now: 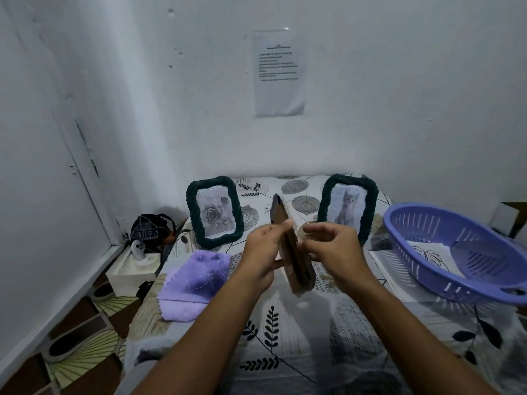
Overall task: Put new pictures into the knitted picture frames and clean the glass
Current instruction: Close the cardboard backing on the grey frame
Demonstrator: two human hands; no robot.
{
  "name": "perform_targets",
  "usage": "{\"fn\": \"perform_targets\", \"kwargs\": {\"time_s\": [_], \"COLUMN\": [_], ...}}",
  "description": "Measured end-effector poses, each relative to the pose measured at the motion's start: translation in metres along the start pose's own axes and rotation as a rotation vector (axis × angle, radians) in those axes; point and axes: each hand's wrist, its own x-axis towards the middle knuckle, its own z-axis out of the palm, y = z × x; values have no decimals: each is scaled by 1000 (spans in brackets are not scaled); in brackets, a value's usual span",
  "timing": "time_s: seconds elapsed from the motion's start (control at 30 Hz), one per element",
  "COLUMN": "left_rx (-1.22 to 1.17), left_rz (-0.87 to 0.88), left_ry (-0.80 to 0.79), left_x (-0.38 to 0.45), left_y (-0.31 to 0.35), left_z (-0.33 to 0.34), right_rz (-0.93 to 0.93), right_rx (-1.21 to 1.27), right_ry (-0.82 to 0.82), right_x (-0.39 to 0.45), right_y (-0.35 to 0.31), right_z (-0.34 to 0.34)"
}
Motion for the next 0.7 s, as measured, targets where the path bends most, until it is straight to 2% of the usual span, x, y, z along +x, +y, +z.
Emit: {"fn": "perform_targets", "kwargs": {"time_s": [0.2, 0.37, 0.5, 0.57, 0.6, 0.7], "left_rx": [-303, -476, -578, -605, -606, -596], "left_rz": [-59, -145, -192, -212, -221, -265], "left_ry": [-43, -130, -175, -201, -196, -147], "left_x": [4, 3, 2, 2, 2, 4], "left_y": [-6, -11, -20, -27, -31, -42], "left_z": [-2, -17, -33, -41, -45, -53], "right_rz": [-209, -218, -192, -73, 49, 457], "right_rx": [-194, -191, -237, -247, -203, 121], "right_ry": [19, -3, 111, 113, 82, -57], "right_x": [-5, 1, 12, 18, 20, 20], "right_y": [5, 5, 11, 22, 27, 37], "right_z": [10, 8, -3, -12, -15, -17]}}
